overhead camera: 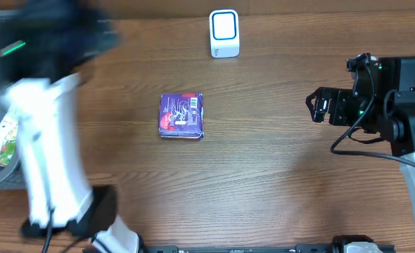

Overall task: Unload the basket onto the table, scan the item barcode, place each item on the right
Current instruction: 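Lift the purple package out and place it on the table center, then reach the left gripper back into the basket for the yellow-green drink box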

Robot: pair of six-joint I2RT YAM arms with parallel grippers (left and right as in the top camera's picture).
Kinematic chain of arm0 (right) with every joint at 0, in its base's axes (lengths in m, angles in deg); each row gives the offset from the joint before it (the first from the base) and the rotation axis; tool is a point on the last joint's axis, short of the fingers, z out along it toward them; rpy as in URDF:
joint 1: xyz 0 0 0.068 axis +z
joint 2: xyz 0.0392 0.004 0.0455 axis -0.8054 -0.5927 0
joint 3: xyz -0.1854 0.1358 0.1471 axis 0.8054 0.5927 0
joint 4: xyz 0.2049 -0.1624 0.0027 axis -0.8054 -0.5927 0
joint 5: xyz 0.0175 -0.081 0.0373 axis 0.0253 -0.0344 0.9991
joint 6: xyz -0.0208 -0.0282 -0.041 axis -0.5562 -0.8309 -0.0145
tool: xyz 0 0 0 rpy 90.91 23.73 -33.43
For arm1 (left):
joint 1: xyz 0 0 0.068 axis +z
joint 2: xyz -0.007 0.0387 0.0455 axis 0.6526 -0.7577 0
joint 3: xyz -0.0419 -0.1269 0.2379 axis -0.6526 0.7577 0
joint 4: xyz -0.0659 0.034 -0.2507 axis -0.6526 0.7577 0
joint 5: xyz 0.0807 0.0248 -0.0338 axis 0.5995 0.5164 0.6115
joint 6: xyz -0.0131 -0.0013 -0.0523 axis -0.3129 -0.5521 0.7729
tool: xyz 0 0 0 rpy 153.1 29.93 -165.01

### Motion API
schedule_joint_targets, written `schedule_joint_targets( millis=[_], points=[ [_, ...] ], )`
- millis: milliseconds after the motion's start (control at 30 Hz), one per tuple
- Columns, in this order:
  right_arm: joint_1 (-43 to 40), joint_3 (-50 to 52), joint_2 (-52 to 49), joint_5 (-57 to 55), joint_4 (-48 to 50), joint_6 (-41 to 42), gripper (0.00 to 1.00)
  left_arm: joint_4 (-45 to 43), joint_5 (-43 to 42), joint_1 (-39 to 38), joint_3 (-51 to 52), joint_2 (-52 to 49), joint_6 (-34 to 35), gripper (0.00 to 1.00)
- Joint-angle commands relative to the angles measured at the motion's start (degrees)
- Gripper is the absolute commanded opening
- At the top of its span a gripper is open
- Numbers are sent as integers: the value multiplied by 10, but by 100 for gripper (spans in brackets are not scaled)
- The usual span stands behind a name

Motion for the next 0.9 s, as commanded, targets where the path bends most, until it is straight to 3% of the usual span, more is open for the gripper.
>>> schedule_joint_targets(
  millis=[0, 100, 233, 500, 633, 867],
  points=[
    [2, -15, -2, -5, 3, 1, 100, 35, -3, 122, -3, 16, -11, 77],
    [2, -15, -4, -5, 3, 1, 100, 35, -59, 241, 14, 12, -35, 77],
    [2, -15, -4, -5, 3, 1, 100, 32, -98, 323, 50, 5, -39, 72],
    [2, -15, -4, -5, 3, 1, 100, -25, -98, 395, 161, 5, -99, 71],
    [2, -15, -4, -5, 3, 1, 100, -97, -135, 433, 238, 5, -138, 64],
    [2, -15, -4, -5, 5, 1, 100, -246, -147, 447, 388, 4, -198, 66]
  ],
)
